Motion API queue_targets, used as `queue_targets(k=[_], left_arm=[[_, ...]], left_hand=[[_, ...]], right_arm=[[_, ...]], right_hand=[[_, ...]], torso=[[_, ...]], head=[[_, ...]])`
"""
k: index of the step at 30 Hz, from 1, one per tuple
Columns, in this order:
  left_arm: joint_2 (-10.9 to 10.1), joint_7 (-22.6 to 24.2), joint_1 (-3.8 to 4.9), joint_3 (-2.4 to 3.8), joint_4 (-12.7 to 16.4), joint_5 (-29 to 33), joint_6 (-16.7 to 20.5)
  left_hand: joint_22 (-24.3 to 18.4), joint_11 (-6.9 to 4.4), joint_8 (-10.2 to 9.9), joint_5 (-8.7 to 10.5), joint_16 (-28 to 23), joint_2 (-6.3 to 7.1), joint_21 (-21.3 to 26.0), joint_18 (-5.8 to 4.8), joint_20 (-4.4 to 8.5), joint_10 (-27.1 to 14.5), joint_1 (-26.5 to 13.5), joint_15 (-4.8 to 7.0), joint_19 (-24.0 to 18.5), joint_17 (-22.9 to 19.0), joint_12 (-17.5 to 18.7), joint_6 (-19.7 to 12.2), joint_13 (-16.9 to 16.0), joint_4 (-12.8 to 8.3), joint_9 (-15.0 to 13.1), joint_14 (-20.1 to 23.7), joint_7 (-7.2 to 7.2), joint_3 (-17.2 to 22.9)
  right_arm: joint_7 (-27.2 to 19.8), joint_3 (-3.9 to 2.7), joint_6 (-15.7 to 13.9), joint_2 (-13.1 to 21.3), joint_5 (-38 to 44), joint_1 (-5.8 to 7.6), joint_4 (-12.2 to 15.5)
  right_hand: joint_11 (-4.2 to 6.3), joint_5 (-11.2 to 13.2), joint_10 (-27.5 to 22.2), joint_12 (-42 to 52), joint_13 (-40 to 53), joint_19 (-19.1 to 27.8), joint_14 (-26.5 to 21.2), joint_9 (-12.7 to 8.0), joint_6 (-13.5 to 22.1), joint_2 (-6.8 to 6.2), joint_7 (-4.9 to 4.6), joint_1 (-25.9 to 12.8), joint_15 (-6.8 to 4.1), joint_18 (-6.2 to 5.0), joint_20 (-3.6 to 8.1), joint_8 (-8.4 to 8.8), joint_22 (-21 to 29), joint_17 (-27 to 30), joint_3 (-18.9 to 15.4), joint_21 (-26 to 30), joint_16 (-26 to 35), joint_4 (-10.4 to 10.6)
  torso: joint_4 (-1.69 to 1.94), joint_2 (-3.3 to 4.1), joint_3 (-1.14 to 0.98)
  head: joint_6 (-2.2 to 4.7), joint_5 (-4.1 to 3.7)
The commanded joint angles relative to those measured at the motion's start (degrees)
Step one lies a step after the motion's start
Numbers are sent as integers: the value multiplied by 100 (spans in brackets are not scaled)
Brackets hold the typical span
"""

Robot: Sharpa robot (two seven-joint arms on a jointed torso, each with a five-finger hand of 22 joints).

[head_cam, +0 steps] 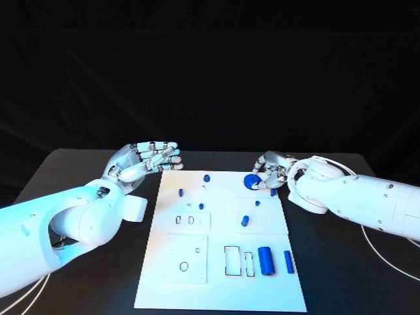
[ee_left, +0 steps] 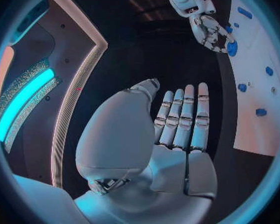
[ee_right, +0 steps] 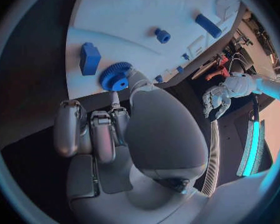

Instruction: Assemble the parts on the task board

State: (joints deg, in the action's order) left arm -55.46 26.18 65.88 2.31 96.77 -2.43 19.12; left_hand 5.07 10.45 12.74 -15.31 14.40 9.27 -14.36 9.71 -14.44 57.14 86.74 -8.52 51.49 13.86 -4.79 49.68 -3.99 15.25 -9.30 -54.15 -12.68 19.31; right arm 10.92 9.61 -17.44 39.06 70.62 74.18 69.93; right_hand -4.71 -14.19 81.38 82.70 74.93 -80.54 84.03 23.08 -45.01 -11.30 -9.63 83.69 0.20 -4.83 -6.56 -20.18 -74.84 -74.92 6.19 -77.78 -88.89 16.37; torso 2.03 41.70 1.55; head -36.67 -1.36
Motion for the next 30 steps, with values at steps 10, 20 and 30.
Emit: queue_targets(k=[10,20,30], left_arm=[[32,16,7,5,-15,19,-121],[34,11,7,5,-18,19,-123],[35,7,7,5,-19,19,-125]], left_hand=[[-6,31,-17,34,-42,36,23,77,-17,18,4,0,10,9,24,-43,6,-4,-7,50,-86,31],[-6,31,-17,34,-42,36,23,77,-17,18,4,0,10,9,24,-43,6,-4,-7,50,-86,31],[-8,30,-17,35,-45,33,23,78,-17,20,9,0,9,13,27,-43,5,-8,-8,52,-85,39]], right_arm=[[-11,-1,158,-47,37,-13,-53],[-23,0,81,-55,178,-30,-25],[96,1,-282,-65,471,-38,83]], right_hand=[[15,-11,86,57,530,-90,533,1,-103,121,35,39,26,130,7,-80,-85,-1205,114,-80,-29,-10],[95,-24,175,134,646,-155,541,-59,-431,167,119,213,-40,157,63,-160,-234,-1247,580,-185,-43,-23],[142,-18,235,173,709,-196,545,-125,-616,115,169,141,-82,174,102,-154,-322,-1265,918,-243,-48,-13]], torso=[[-8,-8,-5],[-6,-7,-6],[-3,-5,-4]], head=[[-29,6],[-29,3],[-20,5]])
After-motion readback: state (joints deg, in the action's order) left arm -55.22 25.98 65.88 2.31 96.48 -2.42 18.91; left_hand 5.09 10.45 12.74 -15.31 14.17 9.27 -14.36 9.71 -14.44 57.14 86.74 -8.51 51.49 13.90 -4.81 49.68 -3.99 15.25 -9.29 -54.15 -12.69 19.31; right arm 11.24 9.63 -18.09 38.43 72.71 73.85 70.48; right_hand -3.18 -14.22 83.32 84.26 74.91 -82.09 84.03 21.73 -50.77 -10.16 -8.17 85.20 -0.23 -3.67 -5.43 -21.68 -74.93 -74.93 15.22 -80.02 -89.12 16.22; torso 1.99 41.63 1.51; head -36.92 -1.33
